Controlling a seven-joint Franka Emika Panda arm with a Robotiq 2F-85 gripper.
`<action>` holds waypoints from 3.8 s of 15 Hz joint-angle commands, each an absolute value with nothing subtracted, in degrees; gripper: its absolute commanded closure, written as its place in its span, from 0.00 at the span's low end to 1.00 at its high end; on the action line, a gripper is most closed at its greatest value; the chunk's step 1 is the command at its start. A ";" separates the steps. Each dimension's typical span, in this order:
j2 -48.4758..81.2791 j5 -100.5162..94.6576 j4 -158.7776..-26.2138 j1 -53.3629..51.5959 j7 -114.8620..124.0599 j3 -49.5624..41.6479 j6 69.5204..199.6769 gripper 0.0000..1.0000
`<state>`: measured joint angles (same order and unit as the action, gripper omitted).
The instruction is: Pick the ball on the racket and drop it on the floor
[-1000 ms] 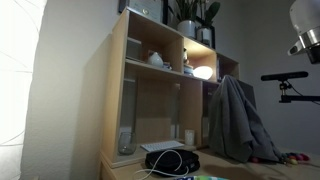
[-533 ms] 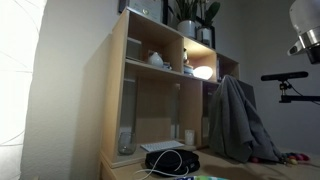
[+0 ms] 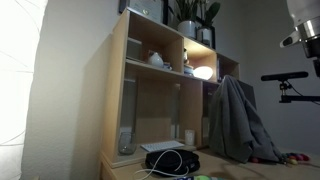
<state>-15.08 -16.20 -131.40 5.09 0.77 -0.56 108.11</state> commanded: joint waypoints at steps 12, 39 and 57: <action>-8.17 -13.64 -122.64 -1.95 -19.59 1.22 107.96 0.00; 1.36 -15.54 -113.38 -3.14 -15.36 3.40 106.67 0.00; 14.80 -14.99 -91.44 -8.48 -25.63 9.50 108.97 0.00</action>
<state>11.75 -15.41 -97.11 -7.96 -23.87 9.08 108.83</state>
